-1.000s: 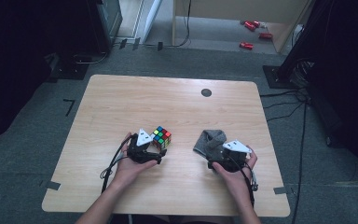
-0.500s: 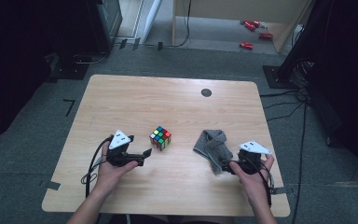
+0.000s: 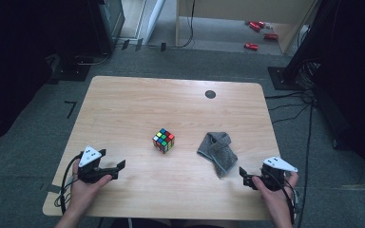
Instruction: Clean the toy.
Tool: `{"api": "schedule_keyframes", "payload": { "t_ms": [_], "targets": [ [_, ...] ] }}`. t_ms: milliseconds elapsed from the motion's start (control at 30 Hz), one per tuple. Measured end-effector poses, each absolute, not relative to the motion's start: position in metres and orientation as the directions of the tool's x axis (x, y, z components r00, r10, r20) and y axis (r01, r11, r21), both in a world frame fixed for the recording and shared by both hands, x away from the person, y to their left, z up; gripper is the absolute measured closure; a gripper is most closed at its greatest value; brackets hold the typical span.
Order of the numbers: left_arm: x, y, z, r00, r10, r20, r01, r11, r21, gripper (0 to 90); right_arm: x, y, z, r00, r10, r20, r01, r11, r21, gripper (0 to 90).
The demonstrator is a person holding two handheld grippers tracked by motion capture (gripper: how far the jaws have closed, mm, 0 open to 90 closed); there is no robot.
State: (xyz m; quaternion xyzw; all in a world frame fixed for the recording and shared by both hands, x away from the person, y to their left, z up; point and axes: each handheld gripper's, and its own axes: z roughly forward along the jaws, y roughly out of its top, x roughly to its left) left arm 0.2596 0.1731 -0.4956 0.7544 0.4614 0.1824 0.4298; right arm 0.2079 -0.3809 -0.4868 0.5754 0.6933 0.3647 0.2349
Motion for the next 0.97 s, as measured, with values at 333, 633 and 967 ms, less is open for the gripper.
{"api": "schedule_keyframes", "payload": {
  "t_ms": [333,633,967],
  "targets": [
    [0.251,0.194,-0.513,0.439,0.898,-0.024,0.602,-0.274,0.75,8.5,0.194,-0.4,-0.519,-0.157,0.987,0.02,0.702,0.098,0.705,0.0],
    [0.255,0.187,-0.518,0.45,0.893,0.014,0.634,-0.33,0.699,9.0,0.195,-0.4,-0.527,-0.189,0.981,0.03,0.696,0.113,0.709,0.0],
    [0.257,0.187,-0.518,0.468,0.884,0.013,0.628,-0.343,0.699,9.0,0.196,-0.4,-0.527,-0.189,0.982,0.031,0.696,0.112,0.709,0.0]
  ]
}}
